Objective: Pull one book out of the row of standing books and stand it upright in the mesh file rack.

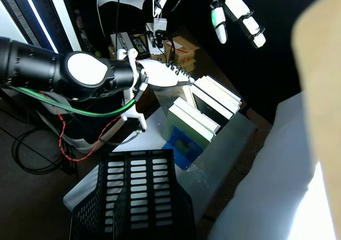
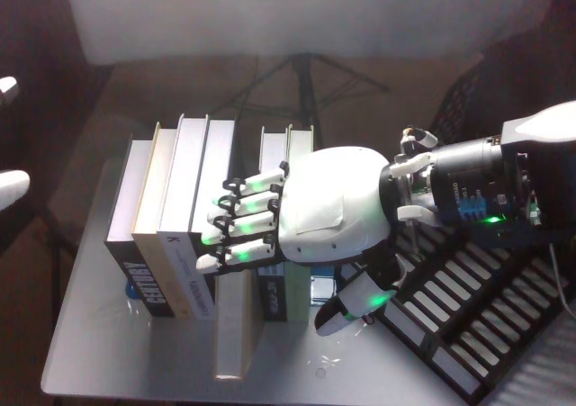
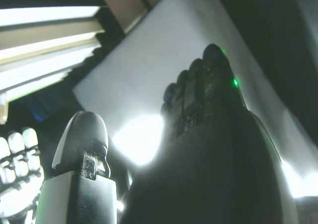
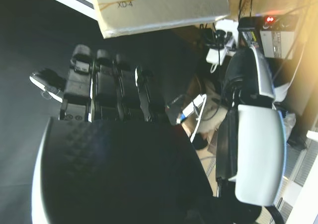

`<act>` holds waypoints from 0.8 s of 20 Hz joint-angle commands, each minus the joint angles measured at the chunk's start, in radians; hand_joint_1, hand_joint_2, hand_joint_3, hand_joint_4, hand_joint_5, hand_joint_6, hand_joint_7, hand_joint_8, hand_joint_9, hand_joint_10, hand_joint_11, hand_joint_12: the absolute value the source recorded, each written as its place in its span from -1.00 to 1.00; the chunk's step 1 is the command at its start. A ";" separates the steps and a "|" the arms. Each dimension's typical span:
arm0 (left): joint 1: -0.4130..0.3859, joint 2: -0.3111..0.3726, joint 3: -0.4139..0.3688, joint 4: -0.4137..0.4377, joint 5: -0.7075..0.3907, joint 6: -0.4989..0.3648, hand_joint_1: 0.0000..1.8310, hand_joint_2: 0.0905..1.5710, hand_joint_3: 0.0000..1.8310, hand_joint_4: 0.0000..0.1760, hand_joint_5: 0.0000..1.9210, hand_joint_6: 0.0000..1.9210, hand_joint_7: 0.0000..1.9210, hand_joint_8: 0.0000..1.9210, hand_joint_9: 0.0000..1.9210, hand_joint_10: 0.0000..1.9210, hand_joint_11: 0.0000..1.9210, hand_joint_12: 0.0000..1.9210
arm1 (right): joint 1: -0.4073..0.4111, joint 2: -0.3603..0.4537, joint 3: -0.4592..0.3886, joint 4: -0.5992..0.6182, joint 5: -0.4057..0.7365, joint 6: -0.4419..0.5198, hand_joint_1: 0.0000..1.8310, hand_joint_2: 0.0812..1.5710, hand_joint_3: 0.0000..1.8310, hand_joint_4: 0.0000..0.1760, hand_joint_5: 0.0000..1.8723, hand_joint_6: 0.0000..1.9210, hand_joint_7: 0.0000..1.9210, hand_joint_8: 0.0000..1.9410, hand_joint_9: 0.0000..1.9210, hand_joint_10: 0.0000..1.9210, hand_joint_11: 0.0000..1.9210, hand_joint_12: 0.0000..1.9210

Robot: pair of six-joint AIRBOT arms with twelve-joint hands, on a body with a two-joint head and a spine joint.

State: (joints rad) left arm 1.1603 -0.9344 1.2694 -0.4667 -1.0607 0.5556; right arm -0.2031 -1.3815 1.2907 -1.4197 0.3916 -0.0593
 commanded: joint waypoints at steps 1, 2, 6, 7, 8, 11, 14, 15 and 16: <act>-0.004 -0.001 0.010 -0.030 -0.103 -0.002 -0.41 0.74 -0.99 -1.00 -0.99 -1.00 -1.00 -1.00 -1.00 -1.00 -1.00 -1.00 | 0.013 0.009 0.003 0.027 0.031 0.002 -0.31 0.24 -1.00 -0.17 -1.00 -1.00 -1.00 -1.00 -1.00 -1.00 -1.00 -1.00; -0.003 -0.001 0.011 -0.033 -0.101 -0.002 -0.40 0.74 -1.00 -0.95 -1.00 -1.00 -1.00 -1.00 -1.00 -1.00 -1.00 -1.00 | 0.012 0.005 0.006 0.025 0.031 0.002 -0.31 0.23 -1.00 -0.26 -1.00 -1.00 -1.00 -1.00 -1.00 -1.00 -1.00 -1.00; 0.001 0.006 0.012 -0.036 -0.099 -0.004 -0.35 0.74 -1.00 -0.85 -1.00 -1.00 -1.00 -1.00 -1.00 -1.00 -1.00 -1.00 | 0.011 -0.016 0.017 0.015 0.022 0.001 -0.35 0.27 -1.00 -0.57 -1.00 -1.00 -1.00 -1.00 -1.00 -1.00 -1.00 -1.00; 0.001 0.004 0.012 -0.038 -0.104 -0.005 -0.34 0.74 -1.00 -0.80 -1.00 -1.00 -1.00 -1.00 -1.00 -1.00 -1.00 -1.00 | 0.011 -0.021 0.019 0.015 0.019 0.001 -0.37 0.25 -1.00 -0.61 -1.00 -1.00 -1.00 -1.00 -1.00 -1.00 -1.00 -1.00; 0.004 0.003 0.011 -0.042 -0.107 -0.006 -0.42 0.74 -1.00 -0.71 -1.00 -1.00 -1.00 -1.00 -1.00 -1.00 -1.00 -1.00 | 0.011 -0.029 0.023 0.013 0.017 0.001 -0.41 0.24 -1.00 -0.71 -1.00 -1.00 -1.00 -1.00 -1.00 -1.00 -1.00 -1.00; 0.006 -0.002 0.014 -0.044 -0.104 -0.007 -0.41 0.71 -1.00 -0.84 -0.98 -0.99 -0.99 -0.99 -1.00 -1.00 -1.00 -1.00 | 0.005 -0.035 0.024 0.012 0.009 -0.002 -0.34 0.26 -1.00 -0.55 -1.00 -1.00 -1.00 -1.00 -1.00 -1.00 -1.00 -1.00; 0.008 -0.002 0.013 -0.045 -0.103 -0.008 -0.46 0.73 -1.00 -0.98 -1.00 -1.00 -1.00 -1.00 -1.00 -1.00 -1.00 -1.00 | -0.001 -0.047 0.026 0.012 0.004 -0.002 -0.30 0.25 -1.00 -0.57 -1.00 -1.00 -1.00 -1.00 -1.00 -1.00 -1.00 -1.00; 0.011 -0.002 0.012 -0.047 -0.104 -0.010 -0.43 0.72 -1.00 -1.00 -0.99 -1.00 -1.00 -1.00 -1.00 -1.00 -1.00 -1.00 | -0.004 -0.054 0.030 0.012 0.002 -0.002 -0.23 0.22 -1.00 -0.64 -1.00 -1.00 -1.00 -1.00 -1.00 -1.00 -1.00 -1.00; 0.013 -0.001 0.012 -0.051 -0.105 -0.011 -0.37 0.70 -1.00 -1.00 -0.97 -0.99 -1.00 -1.00 -1.00 -1.00 -1.00 -1.00 | -0.006 -0.063 0.036 0.012 0.002 -0.002 -0.26 0.17 -1.00 -0.74 -1.00 -1.00 -1.00 -1.00 -1.00 -1.00 -1.00 -1.00</act>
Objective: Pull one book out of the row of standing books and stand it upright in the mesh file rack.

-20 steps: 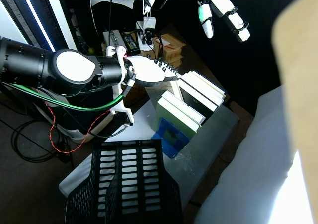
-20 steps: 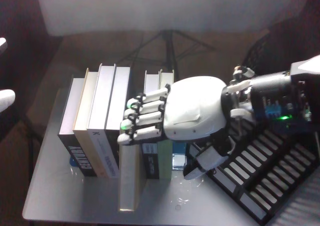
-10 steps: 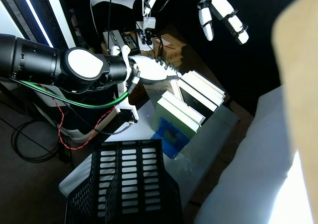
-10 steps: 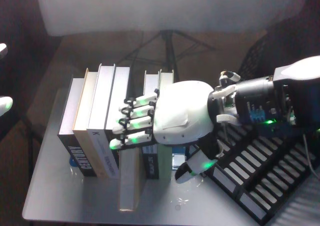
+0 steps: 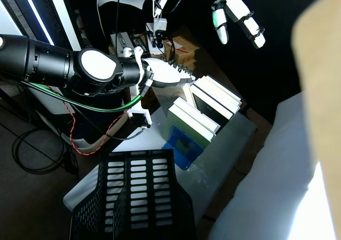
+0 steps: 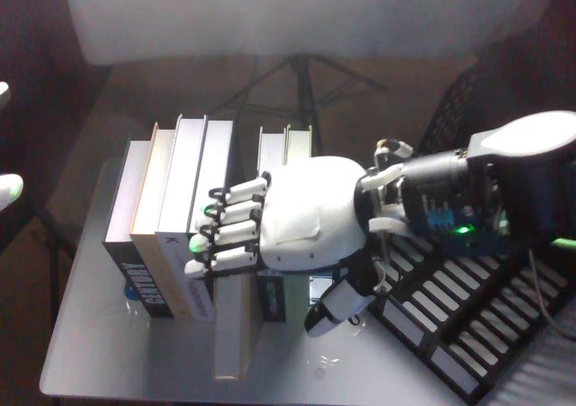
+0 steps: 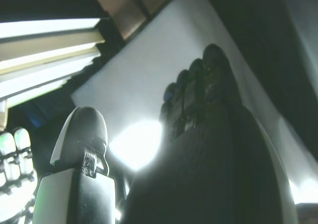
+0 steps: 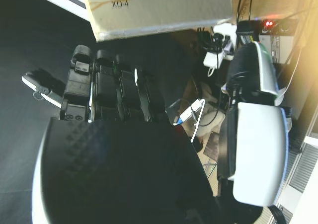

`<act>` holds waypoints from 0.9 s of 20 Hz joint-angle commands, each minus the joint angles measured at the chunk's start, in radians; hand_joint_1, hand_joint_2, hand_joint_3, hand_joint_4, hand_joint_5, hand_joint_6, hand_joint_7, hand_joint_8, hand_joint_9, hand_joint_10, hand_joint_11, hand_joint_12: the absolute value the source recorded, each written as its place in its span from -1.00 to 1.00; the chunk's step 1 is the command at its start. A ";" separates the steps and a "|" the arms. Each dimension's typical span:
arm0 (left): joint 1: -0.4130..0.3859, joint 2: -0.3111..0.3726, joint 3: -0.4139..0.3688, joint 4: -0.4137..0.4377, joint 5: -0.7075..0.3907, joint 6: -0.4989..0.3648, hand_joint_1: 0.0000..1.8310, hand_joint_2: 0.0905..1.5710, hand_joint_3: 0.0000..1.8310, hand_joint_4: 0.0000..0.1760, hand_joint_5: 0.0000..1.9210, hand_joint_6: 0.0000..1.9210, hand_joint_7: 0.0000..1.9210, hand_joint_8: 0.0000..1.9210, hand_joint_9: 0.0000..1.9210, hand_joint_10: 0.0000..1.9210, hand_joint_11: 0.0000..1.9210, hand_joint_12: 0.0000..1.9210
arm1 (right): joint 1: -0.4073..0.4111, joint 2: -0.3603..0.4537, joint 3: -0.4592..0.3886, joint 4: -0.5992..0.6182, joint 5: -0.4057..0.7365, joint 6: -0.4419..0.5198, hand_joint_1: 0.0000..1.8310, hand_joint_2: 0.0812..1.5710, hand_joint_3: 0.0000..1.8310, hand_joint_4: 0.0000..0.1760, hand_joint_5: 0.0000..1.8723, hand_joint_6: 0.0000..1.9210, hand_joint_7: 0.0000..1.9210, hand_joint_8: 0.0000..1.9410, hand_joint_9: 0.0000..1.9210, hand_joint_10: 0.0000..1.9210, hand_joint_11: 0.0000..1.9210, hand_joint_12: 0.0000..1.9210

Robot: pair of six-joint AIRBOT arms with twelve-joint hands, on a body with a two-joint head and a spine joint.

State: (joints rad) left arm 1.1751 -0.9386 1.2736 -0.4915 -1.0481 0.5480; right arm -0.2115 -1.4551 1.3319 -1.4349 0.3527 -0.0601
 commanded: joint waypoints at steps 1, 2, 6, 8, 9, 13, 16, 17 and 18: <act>0.003 0.004 0.007 -0.030 -0.122 -0.006 -0.32 0.70 -1.00 -1.00 -0.96 -0.99 -1.00 -1.00 -1.00 -1.00 -1.00 -1.00 | 0.001 -0.002 0.002 0.027 0.041 -0.001 -0.27 0.19 -1.00 -0.89 -1.00 -1.00 -1.00 -1.00 -1.00 -1.00 -1.00 -1.00; 0.012 0.005 0.006 -0.036 -0.129 -0.012 -0.29 0.68 -1.00 -1.00 -0.95 -0.99 -1.00 -1.00 -1.00 -1.00 -1.00 -1.00 | 0.001 -0.012 0.007 0.017 0.041 -0.001 -0.19 0.16 -1.00 -1.00 -1.00 -1.00 -1.00 -1.00 -1.00 -1.00 -1.00 -1.00; 0.025 0.007 0.004 -0.049 -0.138 -0.015 -0.30 0.66 -1.00 -1.00 -0.98 -1.00 -1.00 -1.00 -1.00 -1.00 -1.00 -1.00 | -0.005 -0.042 0.022 0.006 0.034 -0.001 -0.06 0.15 -1.00 -1.00 -1.00 -1.00 -1.00 -1.00 -1.00 -1.00 -1.00 -1.00; 0.025 0.008 0.003 -0.050 -0.139 -0.015 -0.40 0.64 -1.00 -1.00 -1.00 -1.00 -1.00 -1.00 -1.00 -1.00 -1.00 -1.00 | -0.005 -0.045 0.020 0.006 0.034 -0.001 -0.08 0.07 -1.00 -0.96 -1.00 -1.00 -1.00 -1.00 -1.00 -1.00 -1.00 -1.00; 0.025 0.008 0.003 -0.052 -0.139 -0.015 -0.40 0.61 -1.00 -1.00 -0.99 -1.00 -1.00 -1.00 -1.00 -1.00 -1.00 -1.00 | -0.005 -0.048 0.019 0.004 0.034 -0.001 -0.08 0.07 -1.00 -0.98 -1.00 -1.00 -1.00 -1.00 -1.00 -1.00 -1.00 -1.00; 0.040 0.009 0.001 -0.064 -0.149 -0.018 -0.35 0.59 -1.00 -1.00 -1.00 -1.00 -1.00 -1.00 -1.00 -1.00 -1.00 -1.00 | -0.022 -0.081 0.040 -0.020 0.015 -0.001 -0.06 0.00 -1.00 -1.00 -1.00 -1.00 -1.00 -1.00 -1.00 -1.00 -1.00 -1.00; 0.045 0.013 -0.003 -0.069 -0.154 -0.018 -0.27 0.67 -0.99 -1.00 -0.98 -0.99 -1.00 -1.00 -1.00 -1.00 -1.00 -1.00 | -0.036 -0.097 0.047 -0.040 0.002 -0.001 -0.09 0.00 -1.00 -1.00 -1.00 -1.00 -1.00 -1.00 -1.00 -1.00 -1.00 -1.00; 0.045 0.013 -0.003 -0.069 -0.156 -0.020 -0.26 0.69 -0.98 -1.00 -0.98 -0.99 -1.00 -1.00 -1.00 -1.00 -1.00 -1.00 | -0.039 -0.103 0.051 -0.051 -0.005 -0.001 -0.13 -0.02 -1.00 -1.00 -1.00 -1.00 -1.00 -1.00 -1.00 -1.00 -1.00 -1.00; 0.047 0.013 -0.003 -0.070 -0.157 -0.021 -0.23 0.69 -0.98 -1.00 -0.97 -0.99 -1.00 -1.00 -1.00 -1.00 -1.00 -1.00 | -0.044 -0.108 0.056 -0.056 -0.012 -0.001 -0.15 -0.03 -1.00 -1.00 -1.00 -1.00 -1.00 -1.00 -1.00 -1.00 -1.00 -1.00</act>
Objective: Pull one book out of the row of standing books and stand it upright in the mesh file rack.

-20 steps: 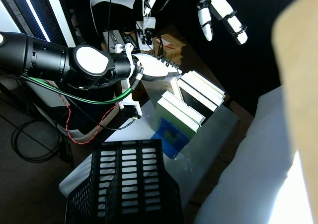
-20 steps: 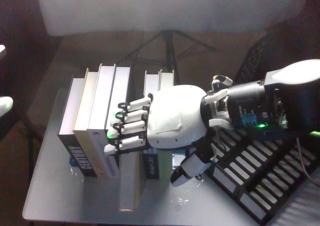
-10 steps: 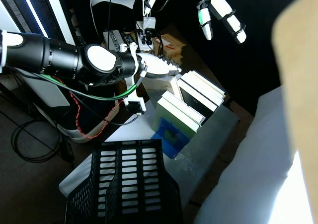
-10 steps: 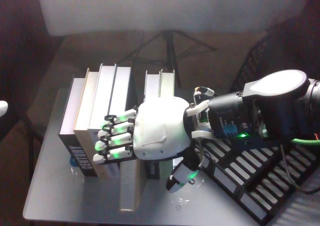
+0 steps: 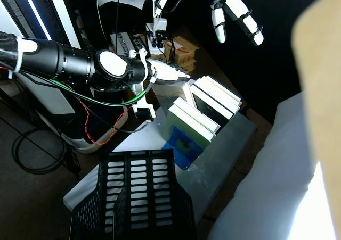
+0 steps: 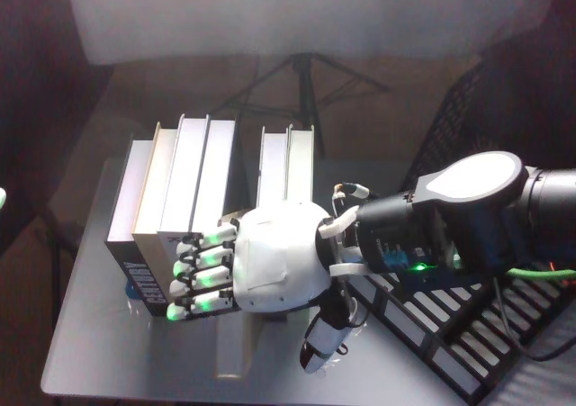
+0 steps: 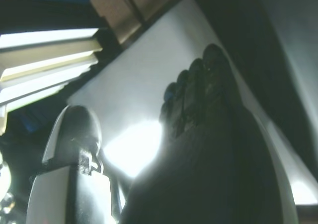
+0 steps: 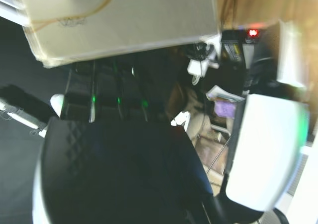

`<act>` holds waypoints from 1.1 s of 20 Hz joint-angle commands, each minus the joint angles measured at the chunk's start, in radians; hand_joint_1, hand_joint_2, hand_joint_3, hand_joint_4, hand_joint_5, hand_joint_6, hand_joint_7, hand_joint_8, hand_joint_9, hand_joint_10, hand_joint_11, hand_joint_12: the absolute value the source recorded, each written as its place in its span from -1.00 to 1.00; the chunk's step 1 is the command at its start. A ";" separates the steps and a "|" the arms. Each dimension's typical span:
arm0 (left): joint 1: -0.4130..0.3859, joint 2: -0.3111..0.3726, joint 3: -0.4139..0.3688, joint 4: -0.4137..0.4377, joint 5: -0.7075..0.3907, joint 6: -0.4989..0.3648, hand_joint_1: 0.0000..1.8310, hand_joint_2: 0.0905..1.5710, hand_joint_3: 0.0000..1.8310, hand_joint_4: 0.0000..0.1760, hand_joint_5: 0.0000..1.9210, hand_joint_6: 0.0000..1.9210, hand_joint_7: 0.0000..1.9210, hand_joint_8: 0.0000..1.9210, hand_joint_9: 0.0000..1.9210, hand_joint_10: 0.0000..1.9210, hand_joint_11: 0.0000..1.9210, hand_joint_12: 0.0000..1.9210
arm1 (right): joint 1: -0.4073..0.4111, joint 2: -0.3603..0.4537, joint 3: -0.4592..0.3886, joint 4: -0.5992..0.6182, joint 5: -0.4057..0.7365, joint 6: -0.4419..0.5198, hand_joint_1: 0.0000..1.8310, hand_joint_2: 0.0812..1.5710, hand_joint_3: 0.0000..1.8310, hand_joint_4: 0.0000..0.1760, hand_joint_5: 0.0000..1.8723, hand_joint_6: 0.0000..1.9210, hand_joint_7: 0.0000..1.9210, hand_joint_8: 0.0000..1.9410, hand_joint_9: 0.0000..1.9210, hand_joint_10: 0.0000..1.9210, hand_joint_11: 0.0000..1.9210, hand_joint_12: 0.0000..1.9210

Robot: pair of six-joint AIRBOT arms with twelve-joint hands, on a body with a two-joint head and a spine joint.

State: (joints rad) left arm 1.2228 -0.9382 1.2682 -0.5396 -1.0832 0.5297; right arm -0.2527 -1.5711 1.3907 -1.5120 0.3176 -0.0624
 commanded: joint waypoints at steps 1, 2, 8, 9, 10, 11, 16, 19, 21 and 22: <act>0.003 0.013 0.002 -0.025 -0.124 -0.004 -0.22 0.70 -0.98 -1.00 -0.97 -0.99 -1.00 -1.00 -1.00 -1.00 -1.00 -1.00 | -0.004 0.002 0.002 0.011 0.018 0.001 -0.15 -0.05 -1.00 -0.89 -1.00 -1.00 -1.00 -1.00 -1.00 -1.00 -1.00 -1.00; 0.006 0.012 0.001 -0.026 -0.126 -0.005 -0.21 0.70 -0.98 -1.00 -0.97 -0.99 -1.00 -1.00 -1.00 -1.00 -1.00 -1.00 | -0.005 -0.004 0.007 0.001 0.009 0.001 -0.15 -0.01 -1.00 -0.63 -1.00 -1.00 -1.00 -1.00 -1.00 -1.00 -1.00 -1.00; 0.021 0.016 -0.002 -0.034 -0.141 -0.009 -0.34 0.77 -0.97 -1.00 -0.98 -1.00 -1.00 -1.00 -1.00 -1.00 -1.00 -1.00 | -0.011 -0.037 0.033 -0.039 -0.025 0.001 -0.22 0.03 -1.00 -0.72 -1.00 -1.00 -0.97 -1.00 -0.99 -1.00 -1.00 -1.00; 0.021 0.016 -0.002 -0.035 -0.144 -0.009 -0.34 0.77 -0.97 -1.00 -0.99 -1.00 -1.00 -1.00 -1.00 -1.00 -1.00 -1.00 | -0.013 -0.042 0.035 -0.045 -0.031 0.001 -0.16 0.04 -1.00 -0.87 -0.99 -1.00 -0.96 -0.99 -1.00 -1.00 -1.00 -1.00; 0.021 0.016 -0.002 -0.036 -0.145 -0.009 -0.32 0.76 -0.97 -1.00 -1.00 -1.00 -1.00 -1.00 -1.00 -1.00 -1.00 -1.00 | -0.014 -0.047 0.039 -0.049 -0.035 0.001 -0.14 0.10 -0.99 -0.87 -0.94 -0.98 -0.91 -0.97 -0.96 -0.98 -0.98 -0.99; 0.023 0.016 -0.002 -0.036 -0.145 -0.009 -0.32 0.76 -0.98 -1.00 -1.00 -1.00 -1.00 -1.00 -1.00 -1.00 -1.00 -1.00 | -0.016 -0.051 0.042 -0.050 -0.038 0.001 -0.12 0.15 -1.00 -0.95 -0.89 -0.99 -0.88 -0.98 -0.92 -0.99 -1.00 -0.84; 0.025 0.016 -0.002 -0.037 -0.147 -0.010 -0.20 0.71 -1.00 -0.96 -0.98 -0.99 -1.00 -1.00 -1.00 -1.00 -1.00 -1.00 | -0.029 -0.075 0.061 -0.070 -0.071 0.001 0.04 0.13 -1.00 -0.87 -0.84 -0.98 -0.87 -0.98 -0.88 -0.98 -0.97 -0.99; 0.025 0.018 -0.002 -0.037 -0.148 -0.010 -0.18 0.71 -1.00 -0.86 -0.97 -0.99 -1.00 -1.00 -1.00 -1.00 -1.00 -1.00 | -0.037 -0.086 0.063 -0.100 -0.102 0.001 0.10 0.25 -0.98 -0.54 -0.80 -0.99 -0.80 -1.00 -0.80 -0.99 -1.00 -0.73; 0.025 0.018 -0.002 -0.037 -0.148 -0.011 -0.19 0.72 -1.00 -0.88 -0.98 -1.00 -1.00 -1.00 -1.00 -1.00 -1.00 -1.00 | -0.044 -0.090 0.068 -0.107 -0.117 0.001 0.14 0.30 -0.98 -0.43 -0.82 -0.99 -0.77 -1.00 -0.81 -1.00 -1.00 -0.70; 0.025 0.018 -0.001 -0.036 -0.147 -0.011 -0.19 0.72 -1.00 -0.95 -0.98 -1.00 -1.00 -1.00 -1.00 -1.00 -1.00 -1.00 | -0.050 -0.091 0.069 -0.108 -0.122 0.001 0.09 0.26 -1.00 -0.48 -0.80 -0.98 -0.74 -0.99 -0.80 -0.99 -1.00 -0.54</act>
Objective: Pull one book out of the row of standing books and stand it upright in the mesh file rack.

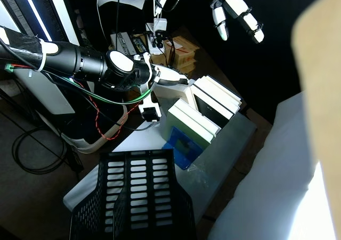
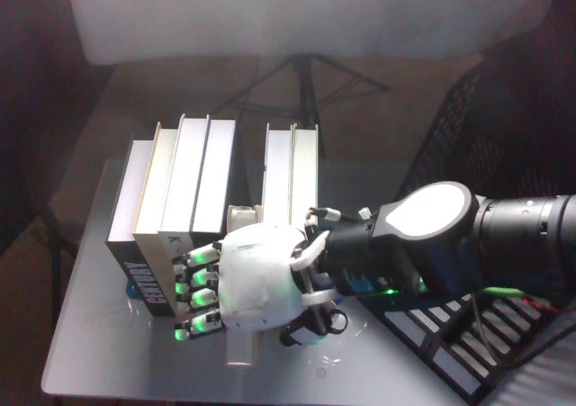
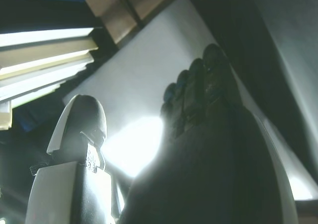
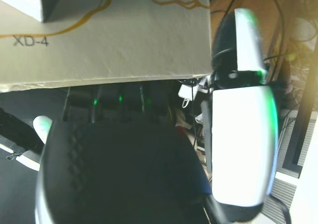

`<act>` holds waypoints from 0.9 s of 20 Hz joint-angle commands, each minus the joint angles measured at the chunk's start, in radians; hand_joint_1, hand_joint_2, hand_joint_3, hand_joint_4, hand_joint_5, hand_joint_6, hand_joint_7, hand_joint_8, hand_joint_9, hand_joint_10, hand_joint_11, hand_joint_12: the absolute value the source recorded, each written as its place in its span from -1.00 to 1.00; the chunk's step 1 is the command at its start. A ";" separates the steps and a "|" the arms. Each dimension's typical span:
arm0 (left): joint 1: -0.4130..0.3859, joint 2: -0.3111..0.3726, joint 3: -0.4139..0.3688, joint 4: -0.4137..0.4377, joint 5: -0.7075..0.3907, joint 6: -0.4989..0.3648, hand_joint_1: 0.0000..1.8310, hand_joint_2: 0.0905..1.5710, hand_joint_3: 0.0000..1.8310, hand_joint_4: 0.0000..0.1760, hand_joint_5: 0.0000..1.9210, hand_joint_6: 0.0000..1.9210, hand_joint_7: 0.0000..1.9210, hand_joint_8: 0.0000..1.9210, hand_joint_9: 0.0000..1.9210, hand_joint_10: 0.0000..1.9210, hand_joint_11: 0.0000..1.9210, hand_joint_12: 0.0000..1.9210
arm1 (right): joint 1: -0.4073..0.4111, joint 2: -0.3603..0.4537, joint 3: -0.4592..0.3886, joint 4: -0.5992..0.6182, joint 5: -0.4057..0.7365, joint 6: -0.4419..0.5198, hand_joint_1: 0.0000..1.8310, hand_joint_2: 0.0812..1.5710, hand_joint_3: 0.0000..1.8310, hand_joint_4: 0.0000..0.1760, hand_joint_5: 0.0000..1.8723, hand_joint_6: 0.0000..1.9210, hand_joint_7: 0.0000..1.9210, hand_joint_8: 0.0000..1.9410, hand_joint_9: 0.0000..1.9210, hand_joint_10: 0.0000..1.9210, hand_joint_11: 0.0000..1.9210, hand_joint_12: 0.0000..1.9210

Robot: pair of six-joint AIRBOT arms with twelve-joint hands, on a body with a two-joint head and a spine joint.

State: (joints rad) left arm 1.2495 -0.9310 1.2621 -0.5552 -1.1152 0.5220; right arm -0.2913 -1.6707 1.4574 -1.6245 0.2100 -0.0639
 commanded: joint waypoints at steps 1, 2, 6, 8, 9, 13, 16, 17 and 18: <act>-0.001 0.011 0.005 -0.019 -0.115 -0.003 -0.16 0.71 -1.00 -1.00 -0.95 -0.99 -0.99 -1.00 -1.00 -1.00 -1.00 -1.00 | -0.021 0.005 0.004 0.004 -0.018 0.002 0.10 0.29 -0.99 -0.68 -0.79 -0.98 -0.73 -0.99 -0.77 -0.99 -1.00 -0.43; -0.001 0.011 0.005 -0.019 -0.115 -0.004 -0.18 0.71 -1.00 -1.00 -0.95 -0.99 -0.99 -1.00 -1.00 -1.00 -1.00 -1.00 | -0.029 -0.003 0.008 0.001 -0.021 0.002 0.09 0.34 -0.98 -0.57 -0.82 -0.99 -0.76 -1.00 -0.78 -0.99 -1.00 -0.49; -0.002 0.011 0.009 -0.016 -0.111 -0.008 -0.24 0.74 -0.99 -0.89 -0.96 -1.00 -1.00 -1.00 -1.00 -1.00 -1.00 -1.00 | -0.040 -0.020 0.027 -0.077 -0.032 0.070 0.13 0.41 -0.99 -1.00 -0.68 -0.97 -0.67 -0.99 -0.79 -0.99 -1.00 0.05; -0.002 0.012 0.011 -0.011 -0.114 -0.013 -0.31 0.75 -0.99 -0.87 -0.96 -1.00 -1.00 -1.00 -1.00 -1.00 -1.00 -1.00 | -0.044 -0.036 0.050 -0.195 -0.044 0.175 0.13 0.41 -0.99 -1.00 -0.68 -0.97 -0.67 -0.99 -0.81 -1.00 -1.00 0.06; -0.002 0.011 0.011 -0.010 -0.114 -0.014 -0.31 0.75 -0.99 -0.87 -0.96 -1.00 -1.00 -1.00 -1.00 -1.00 -1.00 -1.00 | -0.046 -0.041 0.057 -0.231 -0.051 0.202 0.13 0.41 -0.99 -1.00 -0.68 -0.97 -0.67 -0.99 -0.81 -1.00 -1.00 0.06; -0.002 0.012 0.012 -0.010 -0.115 -0.015 -0.35 0.75 -0.99 -0.85 -0.94 -0.99 -1.00 -1.00 -1.00 -1.00 -1.00 -1.00 | -0.052 -0.052 0.081 -0.333 -0.055 0.303 0.13 0.41 -0.99 -1.00 -0.68 -0.97 -0.67 -0.99 -0.81 -1.00 -1.00 0.06; -0.002 0.012 0.012 -0.011 -0.118 -0.015 -0.35 0.75 -0.99 -0.86 -0.94 -0.99 -1.00 -1.00 -1.00 -1.00 -1.00 -1.00 | -0.054 -0.052 0.082 -0.333 -0.054 0.303 0.13 0.41 -0.99 -1.00 -0.68 -0.97 -0.67 -0.99 -0.81 -1.00 -1.00 0.06; -0.002 0.013 0.012 -0.011 -0.120 -0.015 -0.35 0.75 -0.99 -0.86 -0.94 -0.99 -1.00 -1.00 -1.00 -1.00 -1.00 -1.00 | -0.054 -0.052 0.082 -0.332 -0.054 0.303 0.13 0.41 -0.99 -1.00 -0.68 -0.97 -0.67 -0.99 -0.81 -1.00 -1.00 0.06; -0.002 0.013 0.012 -0.011 -0.121 -0.015 -0.35 0.75 -0.99 -0.86 -0.94 -0.99 -1.00 -1.00 -1.00 -1.00 -1.00 -1.00 | -0.054 -0.052 0.082 -0.326 -0.053 0.303 0.13 0.41 -0.99 -1.00 -0.68 -0.97 -0.67 -0.99 -0.81 -1.00 -1.00 0.06</act>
State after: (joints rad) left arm 1.2495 -0.9306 1.2633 -0.5419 -1.1160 0.5106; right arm -0.3290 -1.7367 1.5314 -1.9629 0.1814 0.2222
